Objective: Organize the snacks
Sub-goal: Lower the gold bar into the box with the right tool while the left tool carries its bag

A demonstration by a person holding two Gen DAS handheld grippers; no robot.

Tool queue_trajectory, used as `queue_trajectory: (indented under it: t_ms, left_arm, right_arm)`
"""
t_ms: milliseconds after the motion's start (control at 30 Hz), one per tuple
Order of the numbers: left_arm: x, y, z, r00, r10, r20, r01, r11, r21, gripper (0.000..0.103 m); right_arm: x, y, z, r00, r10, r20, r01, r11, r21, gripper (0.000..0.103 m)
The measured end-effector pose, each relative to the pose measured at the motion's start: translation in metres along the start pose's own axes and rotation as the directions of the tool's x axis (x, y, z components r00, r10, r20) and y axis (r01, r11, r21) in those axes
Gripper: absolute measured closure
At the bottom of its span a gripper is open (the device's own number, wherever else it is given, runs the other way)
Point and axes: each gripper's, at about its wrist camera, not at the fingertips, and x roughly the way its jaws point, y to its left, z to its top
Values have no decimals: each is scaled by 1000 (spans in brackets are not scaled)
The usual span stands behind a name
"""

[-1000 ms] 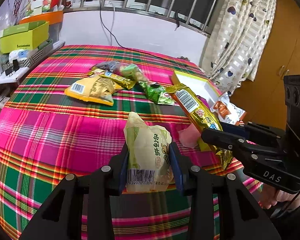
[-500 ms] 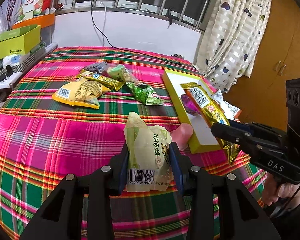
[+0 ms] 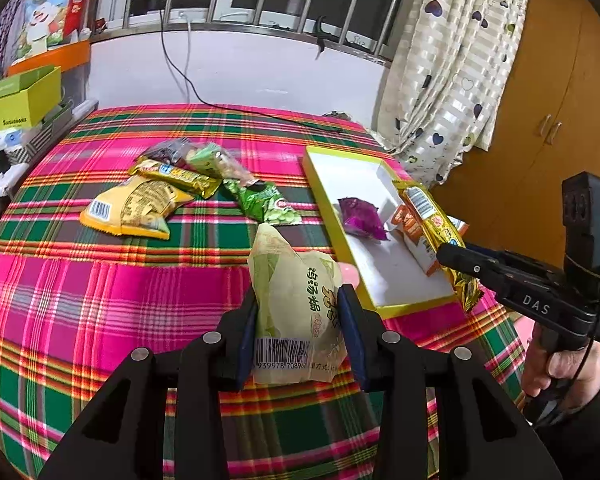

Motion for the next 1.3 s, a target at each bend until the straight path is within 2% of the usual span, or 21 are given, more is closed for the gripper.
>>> queue_trajectory:
  t_ms: [300,667,833,1300]
  left_arm:
    - [2,-12,8,1000,-29,7,29,999,27,64]
    - [7,-20,9,998,-59,-5,59,997,43,64]
    - [9,-21,10,998,-65,-6,65,997,50,64]
    - [13,-26,20,998,-67,-7,68,996,65,64]
  right_arm:
    - [-24,-35,-15,997,-72,6,71,995,72,84]
    - [-33,-54,-35,990,-128,-52,133,984,117,84]
    - [-16,-60,-27,988,-135,-81,144,982,119,84]
    - [37,-80,19,986,-139,-89,149,983,112,84]
